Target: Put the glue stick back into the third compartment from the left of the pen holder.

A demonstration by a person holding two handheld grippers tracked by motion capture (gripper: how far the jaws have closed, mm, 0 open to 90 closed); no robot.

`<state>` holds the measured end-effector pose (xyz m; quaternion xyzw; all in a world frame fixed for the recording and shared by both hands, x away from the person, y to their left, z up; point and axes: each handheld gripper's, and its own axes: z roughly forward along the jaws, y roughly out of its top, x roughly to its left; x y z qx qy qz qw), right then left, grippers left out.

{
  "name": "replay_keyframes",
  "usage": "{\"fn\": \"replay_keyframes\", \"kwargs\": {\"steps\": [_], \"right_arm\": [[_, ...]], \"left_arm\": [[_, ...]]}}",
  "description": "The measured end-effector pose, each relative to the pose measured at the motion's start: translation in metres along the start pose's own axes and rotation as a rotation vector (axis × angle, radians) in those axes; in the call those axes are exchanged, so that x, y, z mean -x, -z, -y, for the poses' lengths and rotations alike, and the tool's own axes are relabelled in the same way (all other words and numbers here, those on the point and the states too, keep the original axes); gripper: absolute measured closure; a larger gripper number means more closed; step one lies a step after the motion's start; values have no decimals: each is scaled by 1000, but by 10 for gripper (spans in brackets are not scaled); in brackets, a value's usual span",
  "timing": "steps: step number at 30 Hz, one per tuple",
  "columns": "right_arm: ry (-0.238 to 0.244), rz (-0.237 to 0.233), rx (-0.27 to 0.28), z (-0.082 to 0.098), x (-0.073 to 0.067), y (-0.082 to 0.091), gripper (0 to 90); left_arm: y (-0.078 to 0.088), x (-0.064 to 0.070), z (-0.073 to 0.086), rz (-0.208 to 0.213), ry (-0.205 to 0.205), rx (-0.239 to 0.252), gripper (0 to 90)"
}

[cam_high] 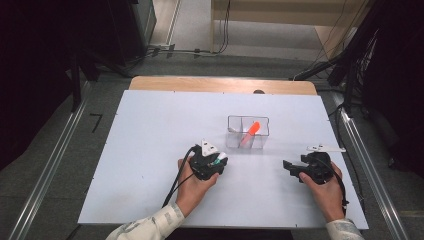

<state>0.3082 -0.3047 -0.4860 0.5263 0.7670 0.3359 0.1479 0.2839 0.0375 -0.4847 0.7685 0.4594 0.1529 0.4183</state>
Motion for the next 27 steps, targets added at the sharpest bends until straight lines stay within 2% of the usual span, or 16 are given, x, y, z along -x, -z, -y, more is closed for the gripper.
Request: {"fn": "replay_keyframes", "kwargs": {"steps": [12, 19, 24, 27], "right_arm": [[41, -49, 21, -4, -22, 0, 203], [40, -107, 23, -5, -33, -1, 203], [53, -131, 23, -6, -41, -4, 204], [38, -161, 22, -7, -45, -5, 204]], "left_arm": [[-2, 2, -11, 16, 26, 35, 652], [-4, 4, -13, 23, 31, 44, 652], [-3, 4, -15, 30, 41, 51, 652], [-4, 5, -15, 32, 36, 54, 652]]}}
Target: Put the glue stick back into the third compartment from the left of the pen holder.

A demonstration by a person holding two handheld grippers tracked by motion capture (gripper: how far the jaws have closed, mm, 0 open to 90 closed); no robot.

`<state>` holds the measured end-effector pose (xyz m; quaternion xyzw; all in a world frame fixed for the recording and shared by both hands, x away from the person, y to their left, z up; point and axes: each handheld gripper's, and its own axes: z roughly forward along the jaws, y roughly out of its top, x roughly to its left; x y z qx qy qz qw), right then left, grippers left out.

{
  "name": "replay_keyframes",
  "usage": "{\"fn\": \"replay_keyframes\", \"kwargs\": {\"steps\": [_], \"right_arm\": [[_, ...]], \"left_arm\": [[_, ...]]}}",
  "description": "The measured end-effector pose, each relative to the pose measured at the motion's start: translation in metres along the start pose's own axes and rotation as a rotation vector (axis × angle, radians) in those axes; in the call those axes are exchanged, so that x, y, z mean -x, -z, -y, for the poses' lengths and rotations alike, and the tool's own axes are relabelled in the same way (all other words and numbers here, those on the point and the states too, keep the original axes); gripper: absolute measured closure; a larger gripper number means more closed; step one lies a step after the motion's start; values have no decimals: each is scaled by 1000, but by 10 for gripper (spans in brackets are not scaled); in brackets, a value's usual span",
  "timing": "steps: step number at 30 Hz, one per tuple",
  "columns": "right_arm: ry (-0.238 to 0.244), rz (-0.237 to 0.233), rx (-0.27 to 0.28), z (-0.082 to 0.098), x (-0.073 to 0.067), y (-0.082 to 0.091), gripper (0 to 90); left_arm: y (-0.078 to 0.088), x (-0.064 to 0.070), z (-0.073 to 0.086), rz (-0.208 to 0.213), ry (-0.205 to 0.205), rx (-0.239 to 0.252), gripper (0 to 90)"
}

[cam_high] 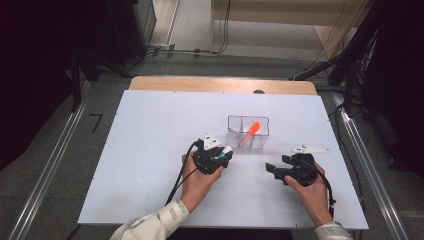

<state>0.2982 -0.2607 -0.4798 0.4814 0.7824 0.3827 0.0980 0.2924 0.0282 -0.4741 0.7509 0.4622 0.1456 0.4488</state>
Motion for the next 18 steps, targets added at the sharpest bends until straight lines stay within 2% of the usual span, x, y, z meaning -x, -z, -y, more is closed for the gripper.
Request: {"fn": "replay_keyframes", "kwargs": {"steps": [11, 18], "right_arm": [[7, -64, 0, -3, -15, -9, 205], [-13, -125, -1, -5, -24, -17, 206]], "left_arm": [[-5, 6, -2, 8, 1, 9, 652], [-7, 9, -3, 11, 2, 14, 651]]}}
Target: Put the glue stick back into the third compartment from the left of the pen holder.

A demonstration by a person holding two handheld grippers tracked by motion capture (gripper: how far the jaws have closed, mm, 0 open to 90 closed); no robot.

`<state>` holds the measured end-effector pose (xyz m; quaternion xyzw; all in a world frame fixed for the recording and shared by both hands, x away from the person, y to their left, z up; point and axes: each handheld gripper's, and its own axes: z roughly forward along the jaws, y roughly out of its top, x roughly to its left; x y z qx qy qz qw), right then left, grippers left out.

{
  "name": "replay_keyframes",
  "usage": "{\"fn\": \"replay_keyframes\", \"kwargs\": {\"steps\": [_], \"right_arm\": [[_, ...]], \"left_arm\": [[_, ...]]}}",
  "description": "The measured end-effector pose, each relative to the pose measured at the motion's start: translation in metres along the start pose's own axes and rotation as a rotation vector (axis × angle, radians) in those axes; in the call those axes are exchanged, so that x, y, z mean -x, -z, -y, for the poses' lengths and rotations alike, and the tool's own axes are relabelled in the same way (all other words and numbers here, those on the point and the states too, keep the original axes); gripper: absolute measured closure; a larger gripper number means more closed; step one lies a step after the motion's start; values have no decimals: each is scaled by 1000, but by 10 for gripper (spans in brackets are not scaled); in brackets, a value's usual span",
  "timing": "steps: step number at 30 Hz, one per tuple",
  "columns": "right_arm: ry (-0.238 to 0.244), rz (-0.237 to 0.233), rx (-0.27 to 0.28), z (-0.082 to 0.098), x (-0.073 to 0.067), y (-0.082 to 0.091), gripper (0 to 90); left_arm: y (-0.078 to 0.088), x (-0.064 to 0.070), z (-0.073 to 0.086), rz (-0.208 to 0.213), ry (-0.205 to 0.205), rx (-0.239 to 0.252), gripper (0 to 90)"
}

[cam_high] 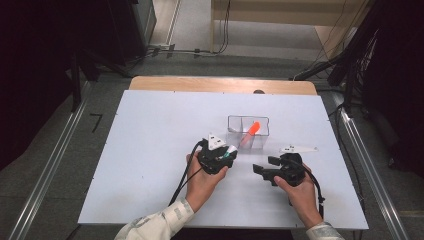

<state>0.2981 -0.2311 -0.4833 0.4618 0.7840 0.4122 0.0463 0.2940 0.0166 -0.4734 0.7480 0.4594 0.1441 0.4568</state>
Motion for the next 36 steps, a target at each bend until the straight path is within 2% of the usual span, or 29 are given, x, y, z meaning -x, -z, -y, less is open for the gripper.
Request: {"fn": "replay_keyframes", "kwargs": {"steps": [11, 15, 36], "right_arm": [[-22, -97, -9, -2, -16, -17, 208], [-26, -117, -5, -3, -21, -22, 208], [-6, -139, -3, -7, -31, -31, 211]], "left_arm": [[-2, 3, -1, 5, 3, 3, 651], [-3, 4, -1, 8, 4, 5, 651], [-6, 4, -1, 9, 17, 17, 651]]}}
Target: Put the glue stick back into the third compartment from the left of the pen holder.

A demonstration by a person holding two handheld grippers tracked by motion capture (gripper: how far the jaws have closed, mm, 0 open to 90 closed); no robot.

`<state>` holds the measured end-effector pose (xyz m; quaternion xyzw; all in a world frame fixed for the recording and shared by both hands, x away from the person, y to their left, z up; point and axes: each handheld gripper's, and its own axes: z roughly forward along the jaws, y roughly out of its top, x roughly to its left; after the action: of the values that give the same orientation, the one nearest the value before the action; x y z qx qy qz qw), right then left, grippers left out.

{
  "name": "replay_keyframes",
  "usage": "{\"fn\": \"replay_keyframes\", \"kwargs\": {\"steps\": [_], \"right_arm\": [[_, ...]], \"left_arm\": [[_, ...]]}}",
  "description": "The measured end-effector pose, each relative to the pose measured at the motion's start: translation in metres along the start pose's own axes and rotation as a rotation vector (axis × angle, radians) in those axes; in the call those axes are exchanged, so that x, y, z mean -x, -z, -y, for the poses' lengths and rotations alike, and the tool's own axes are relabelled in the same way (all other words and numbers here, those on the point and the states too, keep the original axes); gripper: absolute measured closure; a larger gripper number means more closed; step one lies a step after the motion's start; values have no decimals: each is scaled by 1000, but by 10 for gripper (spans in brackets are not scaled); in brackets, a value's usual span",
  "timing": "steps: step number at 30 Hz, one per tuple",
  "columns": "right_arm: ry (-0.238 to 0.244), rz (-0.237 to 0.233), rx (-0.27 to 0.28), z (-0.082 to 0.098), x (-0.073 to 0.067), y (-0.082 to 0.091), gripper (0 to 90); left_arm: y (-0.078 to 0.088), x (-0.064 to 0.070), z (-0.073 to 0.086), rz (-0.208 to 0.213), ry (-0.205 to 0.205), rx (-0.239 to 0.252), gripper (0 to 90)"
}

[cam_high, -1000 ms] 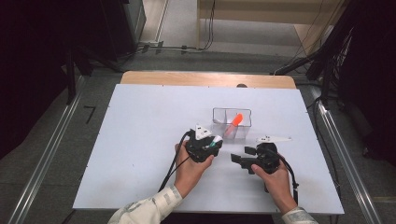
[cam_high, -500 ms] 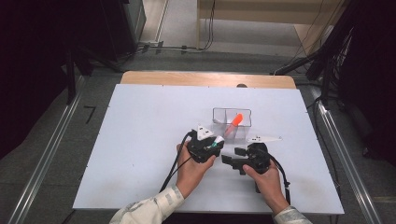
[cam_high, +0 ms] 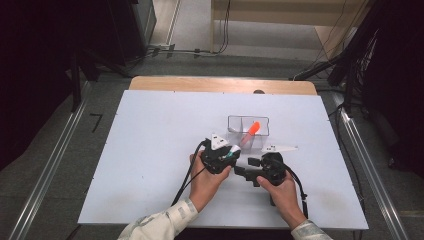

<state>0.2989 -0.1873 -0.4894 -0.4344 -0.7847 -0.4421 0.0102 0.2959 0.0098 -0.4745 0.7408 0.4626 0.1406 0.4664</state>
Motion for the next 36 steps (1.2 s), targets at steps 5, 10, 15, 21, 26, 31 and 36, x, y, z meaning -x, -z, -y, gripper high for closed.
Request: {"fn": "replay_keyframes", "kwargs": {"steps": [5, 10, 15, 21, 26, 31, 36], "right_arm": [[9, -3, 6, -1, -2, -1, 213], [3, -14, 10, -1, -2, -2, 214], [-8, -32, 16, -2, -3, -4, 215], [-29, -59, 20, -3, -3, -7, 220], [-53, -88, 27, -3, -3, -9, 223], [-63, -101, 31, -4, -2, -12, 228], [-73, -111, 34, -5, -2, -13, 234]], "left_arm": [[0, 1, -1, 5, 3, 6, 651], [1, 1, -1, 6, 1, 12, 651], [1, 2, -1, 8, 0, 12, 651], [1, 4, -1, 16, 3, 22, 651], [2, 5, -1, 20, 3, 22, 650], [3, 5, -1, 22, 5, 25, 651], [3, 6, -1, 27, 6, 26, 651]]}}
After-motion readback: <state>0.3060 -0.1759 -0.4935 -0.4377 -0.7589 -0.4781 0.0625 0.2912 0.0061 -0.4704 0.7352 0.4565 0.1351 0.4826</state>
